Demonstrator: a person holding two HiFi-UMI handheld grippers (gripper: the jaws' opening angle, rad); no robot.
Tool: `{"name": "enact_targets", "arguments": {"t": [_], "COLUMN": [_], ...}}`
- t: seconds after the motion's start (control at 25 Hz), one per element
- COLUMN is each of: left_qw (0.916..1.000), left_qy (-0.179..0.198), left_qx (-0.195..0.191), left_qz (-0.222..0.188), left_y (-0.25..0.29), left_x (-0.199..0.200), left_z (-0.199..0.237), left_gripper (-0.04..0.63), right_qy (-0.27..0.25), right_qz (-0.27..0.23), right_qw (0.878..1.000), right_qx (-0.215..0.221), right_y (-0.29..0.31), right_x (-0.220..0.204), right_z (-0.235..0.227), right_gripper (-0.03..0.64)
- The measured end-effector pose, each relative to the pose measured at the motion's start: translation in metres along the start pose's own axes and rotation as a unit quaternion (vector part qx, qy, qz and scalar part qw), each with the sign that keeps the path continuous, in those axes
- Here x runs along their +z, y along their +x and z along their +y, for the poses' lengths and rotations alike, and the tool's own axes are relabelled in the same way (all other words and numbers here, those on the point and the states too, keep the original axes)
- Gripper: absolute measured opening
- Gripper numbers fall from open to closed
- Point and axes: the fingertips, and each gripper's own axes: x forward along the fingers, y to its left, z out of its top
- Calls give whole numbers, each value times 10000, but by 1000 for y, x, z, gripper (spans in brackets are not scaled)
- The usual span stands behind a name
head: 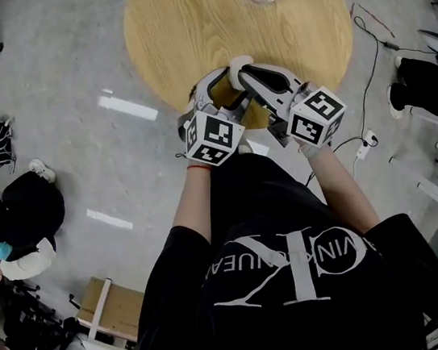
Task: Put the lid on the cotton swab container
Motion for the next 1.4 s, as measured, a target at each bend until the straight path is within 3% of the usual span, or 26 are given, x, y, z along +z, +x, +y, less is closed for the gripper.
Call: {"name": "enact_targets", "arguments": {"t": [0.2,0.48,0.72,1.04,1.4], "left_qw": [10000,10000,10000,10000,10000], "left_qy": [0,-13,-25,-38,-76], "left_qx": [-1,6,6,-4,-29], "left_qz": [-10,-16,-16,-7,-30], "left_y": [0,0,0,-1,0], "left_x": [0,1,-1,0,-1], "left_z": [0,1,0,0,1], "left_gripper": [278,278,278,276,276], "right_qy": [-65,-659,-1517,-1563,-1561], "right_qz": [117,629,1393,1806,1792], "right_qw": [9998,9952,9772,9693,9693], "right_qx": [-115,-356,-510,-589,-636], "right_y": [1,5,11,13,14], "right_x": [-1,-4,-11,-11,-12], "right_z": [-4,-5,-1,0,-1], "right_gripper": [48,34,28,28,28]}}
